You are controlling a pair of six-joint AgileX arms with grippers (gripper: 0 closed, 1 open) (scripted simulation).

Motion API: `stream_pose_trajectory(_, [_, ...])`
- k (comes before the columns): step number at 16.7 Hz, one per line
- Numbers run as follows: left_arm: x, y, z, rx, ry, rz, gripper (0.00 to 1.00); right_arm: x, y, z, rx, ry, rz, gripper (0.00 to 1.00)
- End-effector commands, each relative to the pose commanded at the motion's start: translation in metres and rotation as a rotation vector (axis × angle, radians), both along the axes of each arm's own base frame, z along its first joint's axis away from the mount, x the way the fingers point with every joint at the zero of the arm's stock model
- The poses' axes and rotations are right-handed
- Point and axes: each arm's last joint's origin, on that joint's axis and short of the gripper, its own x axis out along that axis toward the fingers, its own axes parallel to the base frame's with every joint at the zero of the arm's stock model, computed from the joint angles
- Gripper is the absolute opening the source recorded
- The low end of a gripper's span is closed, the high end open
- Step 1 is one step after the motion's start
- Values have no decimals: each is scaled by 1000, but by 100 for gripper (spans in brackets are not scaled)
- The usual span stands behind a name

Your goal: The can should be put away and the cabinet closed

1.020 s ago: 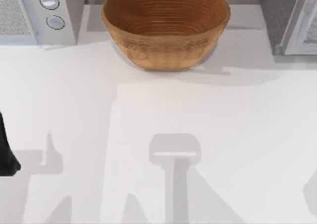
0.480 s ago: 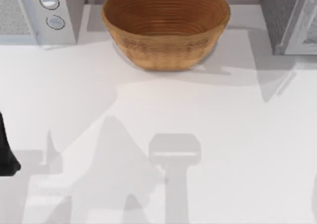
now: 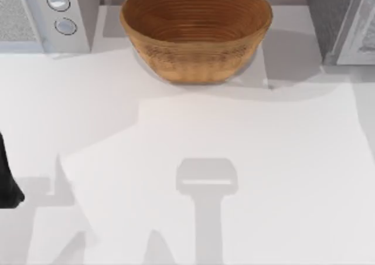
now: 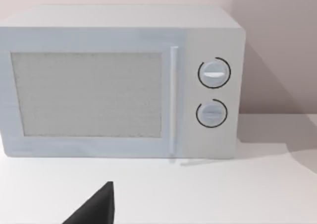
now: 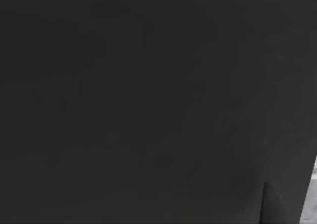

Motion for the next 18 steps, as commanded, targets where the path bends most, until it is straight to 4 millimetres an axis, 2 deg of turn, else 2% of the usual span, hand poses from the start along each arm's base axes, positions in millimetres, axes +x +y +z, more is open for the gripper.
stream_pose_trajectory(4, [0,0,0,0,0,0,100,-14,56,0,1,-2,-15,100])
stream_pose_trajectory(7, [0,0,0,0,0,0,100,-27,78,-3,-1,4,-28,100])
stream_pose_trajectory(13, [0,0,0,0,0,0,100,-31,84,-5,-3,11,-34,100])
stream_pose_trajectory(14, [0,0,0,0,0,0,100,-36,76,0,-5,-6,-67,100])
stream_pose_trajectory(18, [0,0,0,0,0,0,100,-27,77,1,-4,-7,-67,100])
